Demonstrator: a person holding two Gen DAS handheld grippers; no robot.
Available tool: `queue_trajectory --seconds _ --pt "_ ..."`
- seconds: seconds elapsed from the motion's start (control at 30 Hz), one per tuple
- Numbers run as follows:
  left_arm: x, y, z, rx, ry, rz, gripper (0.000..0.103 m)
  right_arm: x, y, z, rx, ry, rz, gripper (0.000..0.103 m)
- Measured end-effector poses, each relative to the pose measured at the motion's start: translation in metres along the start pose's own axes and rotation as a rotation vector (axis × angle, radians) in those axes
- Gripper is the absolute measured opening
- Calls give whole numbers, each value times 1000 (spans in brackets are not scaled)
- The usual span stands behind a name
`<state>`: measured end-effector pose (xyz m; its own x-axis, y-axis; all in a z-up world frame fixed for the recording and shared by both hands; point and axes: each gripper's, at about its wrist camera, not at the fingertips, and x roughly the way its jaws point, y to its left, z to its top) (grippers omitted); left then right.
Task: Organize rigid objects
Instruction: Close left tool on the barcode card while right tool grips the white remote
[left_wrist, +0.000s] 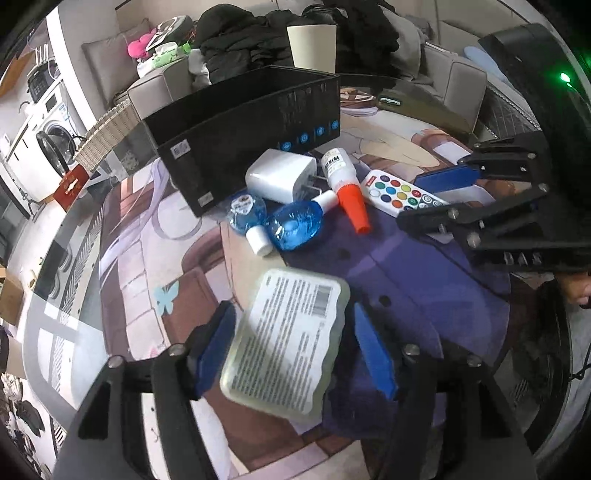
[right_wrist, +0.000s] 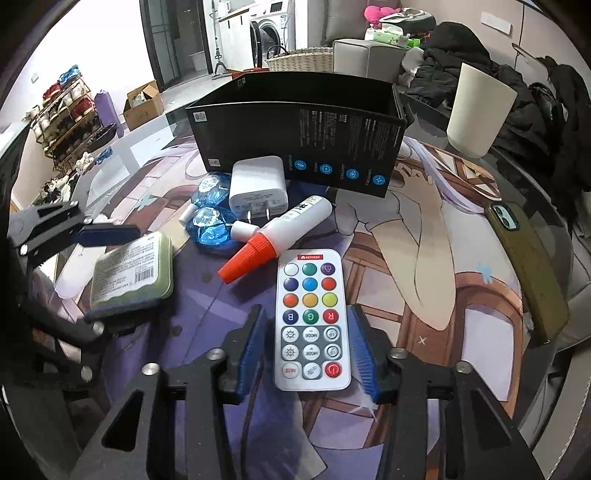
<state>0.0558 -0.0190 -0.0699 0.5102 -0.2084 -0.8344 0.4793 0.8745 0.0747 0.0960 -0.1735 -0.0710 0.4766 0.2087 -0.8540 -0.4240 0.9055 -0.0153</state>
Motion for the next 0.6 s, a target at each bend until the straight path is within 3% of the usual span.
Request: queue_trajectory --seconds 0.1,0.3,0.47,0.6 --pt "-2 0 -2 10 -3 5 58 0 -1 1 6 -1 -5 39" --pt "0 7 6 -43 -8 13 54 -2 -6 -1 29 -3 -8 39" --pt "3 6 7 -55 -18 16 55 -3 -9 -5 22 -16 -24 41" --pt "1 3 1 -35 -15 11 65 -2 -8 -7 18 -19 -22 55"
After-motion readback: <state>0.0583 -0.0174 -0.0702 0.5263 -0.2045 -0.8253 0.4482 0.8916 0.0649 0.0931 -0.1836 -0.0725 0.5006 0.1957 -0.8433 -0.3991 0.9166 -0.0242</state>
